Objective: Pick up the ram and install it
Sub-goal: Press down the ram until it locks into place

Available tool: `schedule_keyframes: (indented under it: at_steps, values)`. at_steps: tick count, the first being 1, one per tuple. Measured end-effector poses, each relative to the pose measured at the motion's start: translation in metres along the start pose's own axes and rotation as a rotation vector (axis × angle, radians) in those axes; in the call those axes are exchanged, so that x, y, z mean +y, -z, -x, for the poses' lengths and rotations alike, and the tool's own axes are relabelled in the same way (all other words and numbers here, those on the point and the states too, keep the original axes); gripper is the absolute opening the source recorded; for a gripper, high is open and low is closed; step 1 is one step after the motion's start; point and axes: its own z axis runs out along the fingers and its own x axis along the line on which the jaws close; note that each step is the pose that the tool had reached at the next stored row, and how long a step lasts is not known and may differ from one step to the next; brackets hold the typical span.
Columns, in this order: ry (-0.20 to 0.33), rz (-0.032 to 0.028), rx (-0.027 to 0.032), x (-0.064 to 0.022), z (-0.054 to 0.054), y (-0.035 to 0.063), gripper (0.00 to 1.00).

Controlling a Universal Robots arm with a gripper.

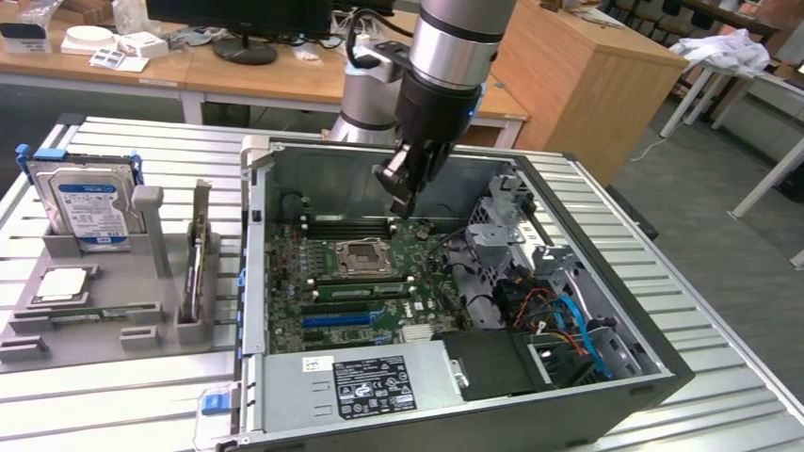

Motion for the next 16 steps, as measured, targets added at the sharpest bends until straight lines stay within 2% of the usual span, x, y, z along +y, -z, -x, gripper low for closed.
schedule_keyframes:
  at_steps: [16]
  values:
    - [-0.268, -0.009, -0.0085, 0.0, 0.0, 0.0, 0.11]
